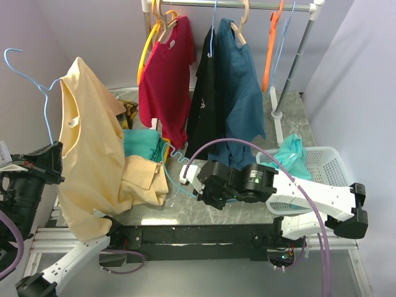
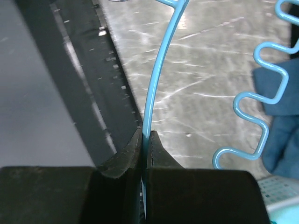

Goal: Remove the t-shirt from the hanger
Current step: Pick up the hanger at the center of the board.

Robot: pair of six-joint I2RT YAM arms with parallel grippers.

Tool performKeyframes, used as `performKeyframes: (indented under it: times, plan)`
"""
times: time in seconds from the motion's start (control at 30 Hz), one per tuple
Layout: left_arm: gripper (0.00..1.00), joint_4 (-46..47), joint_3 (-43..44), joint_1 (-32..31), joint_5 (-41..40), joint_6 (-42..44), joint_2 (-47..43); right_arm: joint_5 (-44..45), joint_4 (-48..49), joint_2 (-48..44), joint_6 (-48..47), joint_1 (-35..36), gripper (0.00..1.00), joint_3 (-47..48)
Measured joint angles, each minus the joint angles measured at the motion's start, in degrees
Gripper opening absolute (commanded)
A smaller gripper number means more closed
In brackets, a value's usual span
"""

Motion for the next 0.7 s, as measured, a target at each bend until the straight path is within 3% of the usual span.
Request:
performKeyframes:
  times: [0.23, 0.43, 0.7]
  plan:
    - [0.01, 0.0, -0.5, 0.0, 0.3, 0.0, 0.0, -2.3, -3.5, -2.6, 2.8, 2.1, 0.00, 3.0]
    - [0.01, 0.0, -0.8, 0.0, 0.4, -0.3, -0.1, -1.2, -4.6, -10.5, 6.2, 2.1, 0.00, 8.4]
    - [0.01, 0.9, -2.0, 0.0, 0.6, -1.2, -0.4, 1.2, 12.7, -15.6, 11.5, 1.1, 0.00, 7.7]
